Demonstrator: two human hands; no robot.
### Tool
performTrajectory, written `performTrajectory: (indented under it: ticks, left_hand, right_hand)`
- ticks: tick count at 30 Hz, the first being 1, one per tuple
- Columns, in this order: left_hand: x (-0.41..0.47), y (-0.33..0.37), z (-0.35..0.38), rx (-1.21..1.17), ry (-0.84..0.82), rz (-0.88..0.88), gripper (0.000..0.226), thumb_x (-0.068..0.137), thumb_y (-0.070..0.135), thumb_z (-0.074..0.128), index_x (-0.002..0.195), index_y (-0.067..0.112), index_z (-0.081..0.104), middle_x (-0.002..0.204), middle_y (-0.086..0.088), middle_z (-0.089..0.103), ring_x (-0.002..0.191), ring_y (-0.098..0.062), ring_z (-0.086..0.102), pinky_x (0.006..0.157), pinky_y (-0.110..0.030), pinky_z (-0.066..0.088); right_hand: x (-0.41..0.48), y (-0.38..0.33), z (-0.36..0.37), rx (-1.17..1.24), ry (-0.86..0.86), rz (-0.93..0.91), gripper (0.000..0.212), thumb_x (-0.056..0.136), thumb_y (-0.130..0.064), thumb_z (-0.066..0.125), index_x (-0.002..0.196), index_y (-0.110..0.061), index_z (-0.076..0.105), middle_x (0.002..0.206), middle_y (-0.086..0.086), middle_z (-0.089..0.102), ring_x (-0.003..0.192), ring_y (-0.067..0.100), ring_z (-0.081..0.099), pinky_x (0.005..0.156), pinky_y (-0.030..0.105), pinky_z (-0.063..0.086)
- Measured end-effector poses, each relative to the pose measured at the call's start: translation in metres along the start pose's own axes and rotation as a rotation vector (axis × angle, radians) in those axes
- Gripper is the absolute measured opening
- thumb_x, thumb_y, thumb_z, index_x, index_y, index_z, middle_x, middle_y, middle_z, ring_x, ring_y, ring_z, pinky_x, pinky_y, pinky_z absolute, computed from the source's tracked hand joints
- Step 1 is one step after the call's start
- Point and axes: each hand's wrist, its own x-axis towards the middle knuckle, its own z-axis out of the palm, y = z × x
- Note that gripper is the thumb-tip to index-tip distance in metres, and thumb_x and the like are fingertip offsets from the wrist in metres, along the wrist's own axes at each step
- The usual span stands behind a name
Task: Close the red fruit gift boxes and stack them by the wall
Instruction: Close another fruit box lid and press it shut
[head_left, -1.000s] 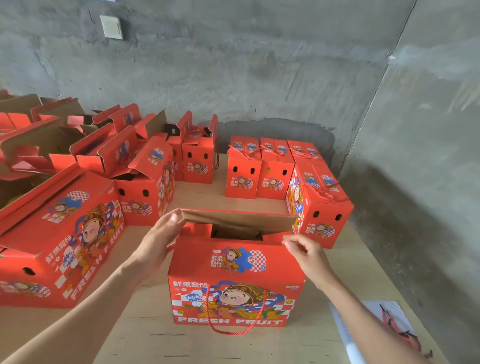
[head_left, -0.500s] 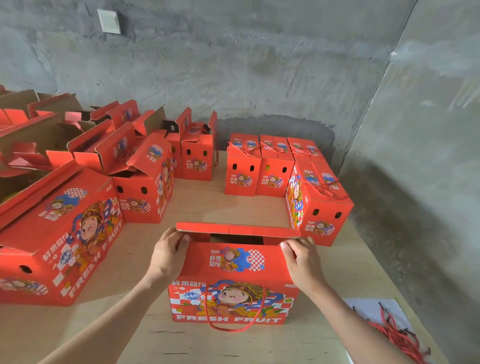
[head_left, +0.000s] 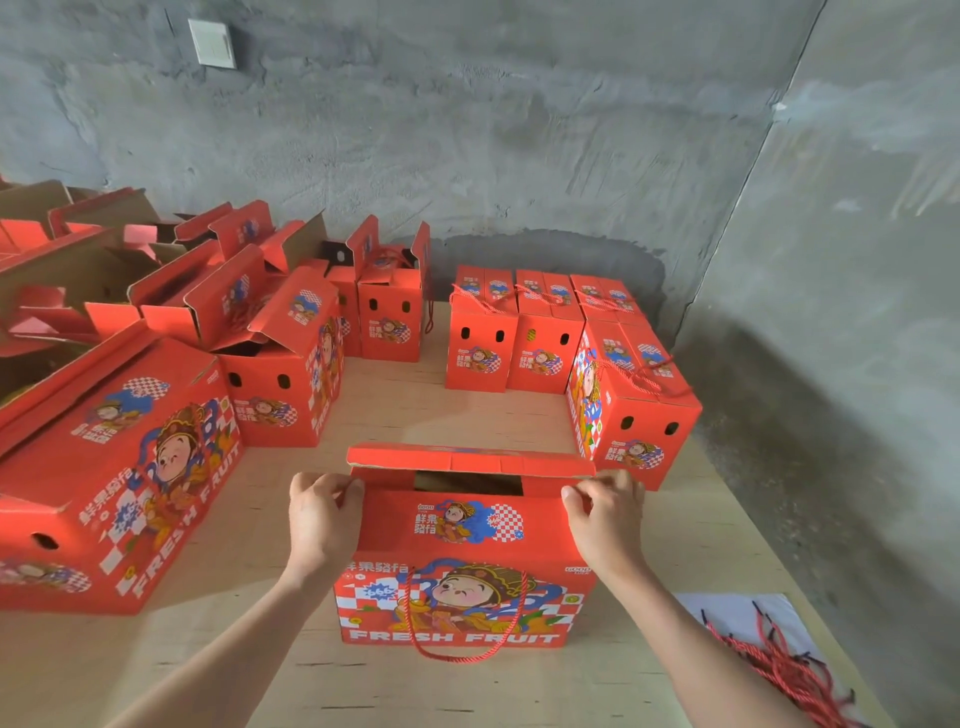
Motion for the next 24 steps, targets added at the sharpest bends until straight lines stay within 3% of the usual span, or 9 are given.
performTrajectory:
  ticks: [2,4,7,9,13,16,18,21,24]
  left_hand:
    - [0.002,-0.001,-0.001,-0.124,-0.029,-0.087,0.021,0.094,0.010,0.055,0.114,0.003,0.059,0.122,-0.016,0.048,0.100,-0.025,0.055,0.085,-0.036,0.048]
    - [0.003,0.000,-0.003,-0.274,-0.124,-0.138,0.040,0.095,0.006,0.051,0.134,0.012,0.042,0.139,-0.012,0.042,0.116,-0.028,0.052,0.092,-0.049,0.050]
    - [0.006,0.005,-0.007,-0.332,-0.277,-0.045,0.066,0.095,-0.007,0.039,0.149,0.026,0.022,0.155,-0.002,0.025,0.138,-0.025,0.032,0.105,-0.052,0.040]
    - [0.006,0.004,-0.008,-0.191,-0.274,0.085,0.061,0.093,-0.010,0.038,0.145,0.021,0.033,0.154,-0.005,0.028,0.139,-0.028,0.031,0.107,-0.051,0.037]
    - [0.000,-0.002,-0.010,-0.067,-0.242,0.151,0.048,0.090,0.005,0.059,0.135,0.014,0.045,0.150,-0.005,0.036,0.133,-0.026,0.039,0.103,-0.040,0.041]
    - [-0.001,0.000,-0.010,-0.041,-0.348,0.125,0.075,0.078,0.031,0.076,0.139,0.014,0.036,0.147,-0.001,0.036,0.127,-0.022,0.043,0.100,-0.043,0.045]
    - [0.003,0.002,-0.008,0.043,-0.329,0.144,0.087,0.075,0.042,0.076,0.143,0.011,0.031,0.144,-0.004,0.040,0.128,-0.021,0.041,0.104,-0.041,0.040]
    - [0.017,0.004,-0.006,0.175,-0.307,0.203,0.091,0.077,0.049,0.071,0.145,0.007,0.026,0.137,-0.007,0.047,0.130,-0.023,0.040,0.108,-0.040,0.034]
    - [0.041,0.007,-0.007,0.421,-0.422,0.273,0.093,0.073,0.064,0.065,0.140,0.010,0.028,0.133,-0.002,0.046,0.133,-0.021,0.036,0.113,-0.042,0.025]
  right_hand:
    - [0.001,0.001,0.001,0.083,-0.078,0.057,0.016,0.087,-0.008,0.065,0.083,0.007,0.070,0.093,0.019,0.061,0.102,0.032,0.047,0.092,0.036,0.030]
    - [-0.001,0.001,0.000,0.218,-0.098,0.139,0.012,0.088,-0.007,0.062,0.095,0.004,0.063,0.098,0.014,0.058,0.101,0.030,0.050,0.088,0.034,0.037]
    - [-0.004,-0.006,-0.010,0.440,-0.096,0.151,0.051,0.087,-0.001,0.061,0.134,-0.005,0.039,0.129,0.001,0.043,0.124,0.018,0.043,0.103,0.031,0.038]
    - [-0.005,-0.007,-0.015,0.438,-0.135,-0.003,0.067,0.086,0.007,0.058,0.145,-0.009,0.030,0.147,-0.001,0.030,0.139,0.011,0.026,0.114,0.029,0.025]
    - [-0.007,0.000,-0.015,0.327,-0.215,-0.155,0.042,0.085,0.004,0.062,0.125,-0.008,0.058,0.143,0.007,0.042,0.138,0.019,0.034,0.114,0.028,0.025]
    - [-0.005,0.007,-0.018,0.270,-0.319,-0.179,0.042,0.083,-0.019,0.072,0.122,-0.013,0.059,0.136,-0.003,0.044,0.132,0.008,0.037,0.108,0.018,0.024]
    - [0.005,0.007,-0.019,0.204,-0.348,-0.207,0.036,0.087,-0.028,0.068,0.119,-0.014,0.059,0.133,-0.003,0.045,0.131,0.010,0.038,0.103,0.015,0.024]
    - [0.024,0.005,-0.021,0.063,-0.488,-0.249,0.038,0.094,-0.040,0.054,0.130,-0.028,0.051,0.149,-0.004,0.031,0.141,0.014,0.025,0.110,0.027,0.024]
    - [0.042,0.007,-0.026,-0.086,-0.724,-0.256,0.051,0.093,-0.058,0.041,0.141,-0.058,0.023,0.158,-0.014,0.005,0.146,0.009,0.008,0.115,0.046,0.021]
